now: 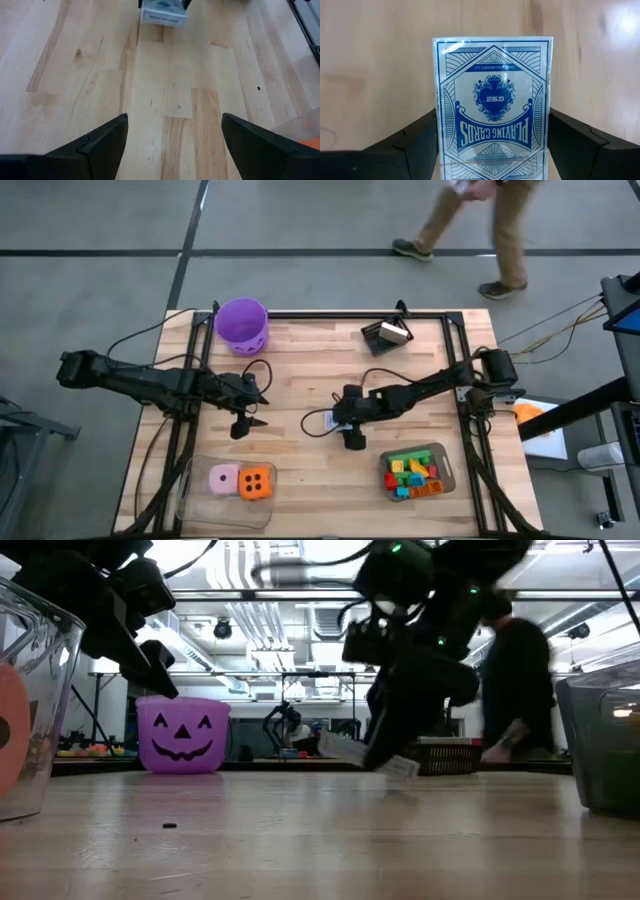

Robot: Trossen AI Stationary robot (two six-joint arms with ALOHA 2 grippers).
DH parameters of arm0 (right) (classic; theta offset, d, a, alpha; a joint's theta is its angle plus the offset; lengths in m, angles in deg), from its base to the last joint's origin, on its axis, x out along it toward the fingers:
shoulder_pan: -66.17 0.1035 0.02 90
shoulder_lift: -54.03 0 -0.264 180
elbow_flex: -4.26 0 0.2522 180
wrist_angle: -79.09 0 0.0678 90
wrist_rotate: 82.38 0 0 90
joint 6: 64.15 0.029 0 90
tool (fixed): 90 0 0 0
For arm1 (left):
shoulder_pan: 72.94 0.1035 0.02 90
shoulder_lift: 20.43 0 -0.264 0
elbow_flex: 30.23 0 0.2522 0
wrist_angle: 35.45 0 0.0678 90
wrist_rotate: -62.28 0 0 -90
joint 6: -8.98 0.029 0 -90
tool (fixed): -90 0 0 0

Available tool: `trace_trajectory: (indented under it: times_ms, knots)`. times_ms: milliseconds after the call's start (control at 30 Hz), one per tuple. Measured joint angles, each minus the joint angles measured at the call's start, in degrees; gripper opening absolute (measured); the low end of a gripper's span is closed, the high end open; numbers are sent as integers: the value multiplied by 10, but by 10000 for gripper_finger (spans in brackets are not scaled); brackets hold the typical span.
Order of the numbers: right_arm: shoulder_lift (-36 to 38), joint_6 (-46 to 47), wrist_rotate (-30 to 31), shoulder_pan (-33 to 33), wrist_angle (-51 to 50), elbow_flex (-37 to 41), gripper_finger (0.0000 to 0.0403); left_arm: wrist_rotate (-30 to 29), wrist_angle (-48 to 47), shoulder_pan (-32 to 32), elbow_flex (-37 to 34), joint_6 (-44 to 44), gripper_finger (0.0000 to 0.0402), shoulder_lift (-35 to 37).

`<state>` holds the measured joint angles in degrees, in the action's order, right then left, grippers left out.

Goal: Pick & Place Toys
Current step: Put the blue playing card into the basket bin

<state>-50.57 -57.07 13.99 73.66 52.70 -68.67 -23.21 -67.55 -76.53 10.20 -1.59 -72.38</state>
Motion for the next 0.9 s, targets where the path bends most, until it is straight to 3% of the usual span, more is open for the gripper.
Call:
trace_trajectory:
  times_ms: [300, 433, 733, 900]
  knots:
    - [68, -15, 31, -1, 363, 179, 297, 0, 0, 0, 0, 0, 324, 0]
    - [95, -31, 70, -4, 461, 244, 297, 0, 0, 0, 0, 0, 324, 0]
    - [206, -45, 191, -53, 475, 320, 297, 0, 0, 0, 0, 0, 324, 0]
    - [274, -60, 226, -116, 385, 322, 297, 0, 0, 0, 0, 0, 323, 0]
